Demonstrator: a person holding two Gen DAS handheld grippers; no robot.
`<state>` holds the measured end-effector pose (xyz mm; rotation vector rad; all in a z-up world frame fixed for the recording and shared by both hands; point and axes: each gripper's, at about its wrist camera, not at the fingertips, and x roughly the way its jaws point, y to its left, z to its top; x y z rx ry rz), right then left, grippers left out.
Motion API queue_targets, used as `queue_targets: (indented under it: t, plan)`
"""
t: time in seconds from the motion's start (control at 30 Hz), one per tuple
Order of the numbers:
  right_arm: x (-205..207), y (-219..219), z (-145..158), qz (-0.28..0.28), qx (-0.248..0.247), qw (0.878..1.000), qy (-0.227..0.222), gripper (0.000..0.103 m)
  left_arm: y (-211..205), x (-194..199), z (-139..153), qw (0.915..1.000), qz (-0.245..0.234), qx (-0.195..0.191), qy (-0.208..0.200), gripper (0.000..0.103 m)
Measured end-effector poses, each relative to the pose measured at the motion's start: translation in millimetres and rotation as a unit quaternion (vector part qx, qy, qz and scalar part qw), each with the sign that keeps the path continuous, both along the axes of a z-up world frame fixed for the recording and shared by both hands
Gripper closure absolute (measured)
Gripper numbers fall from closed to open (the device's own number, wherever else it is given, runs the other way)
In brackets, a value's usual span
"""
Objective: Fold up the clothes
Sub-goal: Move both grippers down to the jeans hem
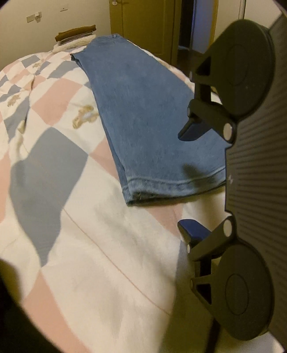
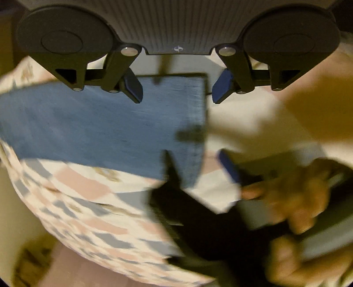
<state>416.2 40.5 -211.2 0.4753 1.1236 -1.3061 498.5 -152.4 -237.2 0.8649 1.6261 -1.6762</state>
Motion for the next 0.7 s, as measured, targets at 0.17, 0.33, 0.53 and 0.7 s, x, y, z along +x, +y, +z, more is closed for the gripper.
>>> queue_targets:
  t: [0.17,0.33,0.53,0.7]
  plan:
    - [35.7,5.9,-45.3,0.052,-0.026,0.993,0.107,0.05,-1.2,1.5,-24.2,0.9995,0.008,-0.005,0.031,0.029]
    - [60.7,17.1,-85.4,0.093,-0.062,0.975,0.19,0.049,-1.1,-2.1,-48.1,0.9977,0.014,-0.02,0.063,0.036]
    - [71.0,8.3,-100.6,0.094,-0.082,0.966,0.228,0.05,-1.9,14.4,-57.7,0.9965,0.02,-0.021,0.079,0.074]
    - [59.5,-6.0,-100.1,0.077,-0.076,0.972,0.209,0.062,-7.5,23.8,-61.3,0.9949,0.026,0.002,0.098,0.079]
